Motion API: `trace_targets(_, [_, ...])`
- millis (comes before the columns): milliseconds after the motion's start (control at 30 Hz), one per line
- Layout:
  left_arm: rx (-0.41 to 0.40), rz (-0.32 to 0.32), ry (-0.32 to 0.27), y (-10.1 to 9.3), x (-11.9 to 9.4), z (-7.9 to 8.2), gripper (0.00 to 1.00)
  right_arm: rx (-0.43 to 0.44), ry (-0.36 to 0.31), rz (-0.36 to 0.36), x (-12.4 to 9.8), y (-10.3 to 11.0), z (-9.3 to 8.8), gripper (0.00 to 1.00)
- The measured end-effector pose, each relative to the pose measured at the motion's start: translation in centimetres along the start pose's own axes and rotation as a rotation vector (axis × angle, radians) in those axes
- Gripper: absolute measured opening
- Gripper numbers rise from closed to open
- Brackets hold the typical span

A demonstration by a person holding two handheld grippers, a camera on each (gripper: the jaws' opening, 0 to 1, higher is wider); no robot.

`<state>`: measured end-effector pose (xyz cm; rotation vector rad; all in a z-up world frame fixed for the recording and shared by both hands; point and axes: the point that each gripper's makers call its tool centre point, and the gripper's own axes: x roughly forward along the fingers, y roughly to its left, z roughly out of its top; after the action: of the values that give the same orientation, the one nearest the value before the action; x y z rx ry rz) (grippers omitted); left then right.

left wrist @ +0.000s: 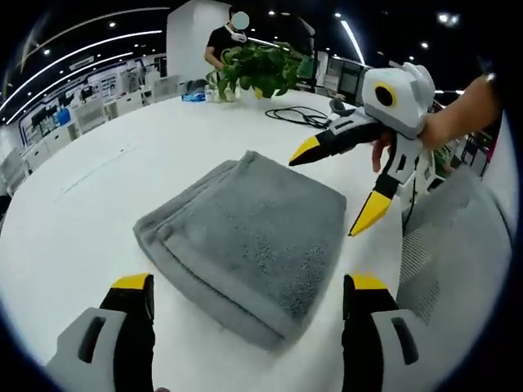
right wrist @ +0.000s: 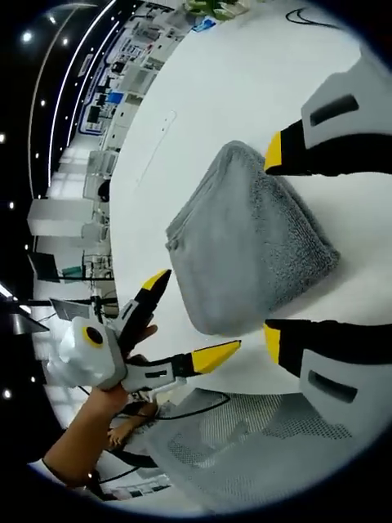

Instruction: Fold the towel on the table until its edges align and the towel forms a compact rectangular stack.

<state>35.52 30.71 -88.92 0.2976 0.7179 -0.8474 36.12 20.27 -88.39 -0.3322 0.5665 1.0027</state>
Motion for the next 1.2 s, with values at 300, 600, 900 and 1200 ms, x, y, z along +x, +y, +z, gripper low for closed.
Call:
trace_targets(300, [0.022, -0.012, 0.056, -0.6, 1.0, -1.6, 0.93, 0.007, 0.044, -0.016, 0.9, 0.2, -1.4, 0.74])
trace_targets(600, [0.059, 0.003, 0.108, 0.4, 2.0, -2.3, 0.76, 0.024, 0.081, -0.042, 1.4, 0.0, -1.9, 0.66])
trace_targets(900, [0.074, -0.015, 0.114, 1.8, 2.9, -1.4, 0.76, 0.07, 0.088, -0.063, 2.2, -1.1, -1.7, 0.65])
trace_targets(1200, [0.077, -0.019, 0.119, 3.9, 4.0, -0.2, 0.76, 0.032, 0.11, -0.059, 4.0, -3.5, -0.9, 0.65])
